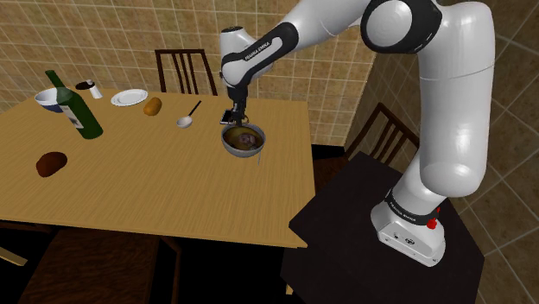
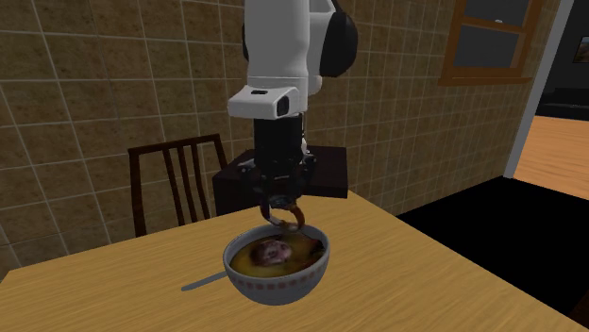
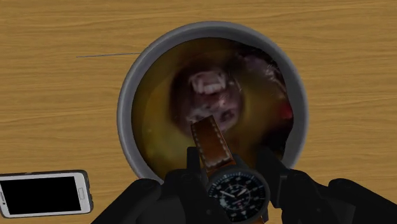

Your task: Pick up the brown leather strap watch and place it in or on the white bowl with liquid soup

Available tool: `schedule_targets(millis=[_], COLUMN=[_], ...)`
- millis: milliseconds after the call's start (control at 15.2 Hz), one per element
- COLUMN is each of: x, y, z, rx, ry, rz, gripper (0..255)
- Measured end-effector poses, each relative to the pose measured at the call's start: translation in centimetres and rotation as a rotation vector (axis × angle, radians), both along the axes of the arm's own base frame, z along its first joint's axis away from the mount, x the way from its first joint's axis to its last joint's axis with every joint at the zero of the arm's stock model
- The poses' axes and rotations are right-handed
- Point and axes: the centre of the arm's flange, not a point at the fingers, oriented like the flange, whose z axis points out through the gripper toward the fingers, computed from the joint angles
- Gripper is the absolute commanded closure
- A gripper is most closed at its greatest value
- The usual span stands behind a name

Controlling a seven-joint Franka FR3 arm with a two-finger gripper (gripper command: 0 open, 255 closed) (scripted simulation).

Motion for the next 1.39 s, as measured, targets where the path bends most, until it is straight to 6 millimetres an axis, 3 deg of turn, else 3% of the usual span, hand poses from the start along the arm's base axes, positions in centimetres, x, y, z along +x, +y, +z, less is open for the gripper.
schedule_targets(millis=[594,990,1056,1386], x=[0.0,0.0,0.0,0.1], y=[-0.1,-0.1,-0.1,-0.1], z=[-4.7,-5.2,-5.2,-5.2], rx=[0.000,0.000,0.000,0.000], ry=[0.000,-0.001,-0.001,0.000], rz=[0.000,0.000,0.000,0.000], gripper=[255,255,0,0])
